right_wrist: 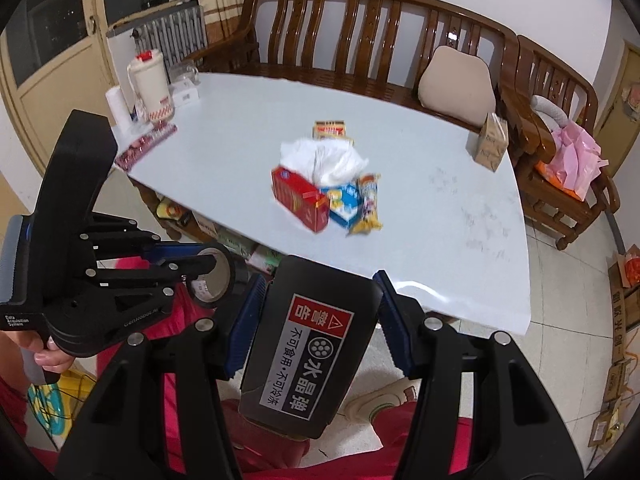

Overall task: Collect trash
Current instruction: 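Carry the tape roll and black box down toward the white plastic bag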

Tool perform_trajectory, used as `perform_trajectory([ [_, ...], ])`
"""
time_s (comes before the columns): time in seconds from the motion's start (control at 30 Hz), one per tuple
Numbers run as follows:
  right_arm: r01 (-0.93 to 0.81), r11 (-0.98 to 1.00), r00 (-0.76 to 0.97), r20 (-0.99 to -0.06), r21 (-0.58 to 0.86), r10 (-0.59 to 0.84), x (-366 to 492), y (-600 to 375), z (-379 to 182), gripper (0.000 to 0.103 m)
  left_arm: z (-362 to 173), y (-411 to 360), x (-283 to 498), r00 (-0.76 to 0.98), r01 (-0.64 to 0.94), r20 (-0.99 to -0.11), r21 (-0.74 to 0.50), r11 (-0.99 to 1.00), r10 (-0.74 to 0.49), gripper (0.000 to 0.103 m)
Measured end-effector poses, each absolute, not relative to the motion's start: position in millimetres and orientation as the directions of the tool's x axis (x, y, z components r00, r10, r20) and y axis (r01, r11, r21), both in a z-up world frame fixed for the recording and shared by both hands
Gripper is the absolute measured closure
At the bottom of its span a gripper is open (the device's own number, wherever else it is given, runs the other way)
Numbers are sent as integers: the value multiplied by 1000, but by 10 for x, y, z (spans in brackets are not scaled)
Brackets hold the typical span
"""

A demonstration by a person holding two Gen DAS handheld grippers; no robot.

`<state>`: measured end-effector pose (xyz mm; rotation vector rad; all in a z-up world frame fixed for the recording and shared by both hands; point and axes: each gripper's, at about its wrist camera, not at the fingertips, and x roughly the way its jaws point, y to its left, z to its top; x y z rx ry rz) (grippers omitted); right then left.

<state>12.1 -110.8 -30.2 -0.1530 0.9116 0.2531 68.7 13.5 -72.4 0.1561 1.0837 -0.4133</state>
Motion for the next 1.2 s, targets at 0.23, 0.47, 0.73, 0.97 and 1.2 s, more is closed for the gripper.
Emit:
perform_trajectory([
  [0.23,-266,963,579,-807,-48,119,-8,-1110,-735,48,-1197,52,551,342,408,-905,-98,908,-252,91],
  [0.47,-252,967,543,-834,-51,97,-38,-1102,-1172,48,-1594,-5,476,293,409,-927,-98,907,-232,91],
  [0.73,-220,975,495,-864,-23,91,31,-1143,-1613,48,-2086,-41,456,216,387,-954,-114,915,-210,91],
  [0.97,-175,985,431,-898,9,85,146,-1212,-2092,48,-2514,-91,513,138,360,-972,-130,924,-190,91],
  [1.2,-134,990,372,-925,31,79,316,-1276,-2465,48,-2911,-121,655,48,330,-983,-151,932,-176,91],
])
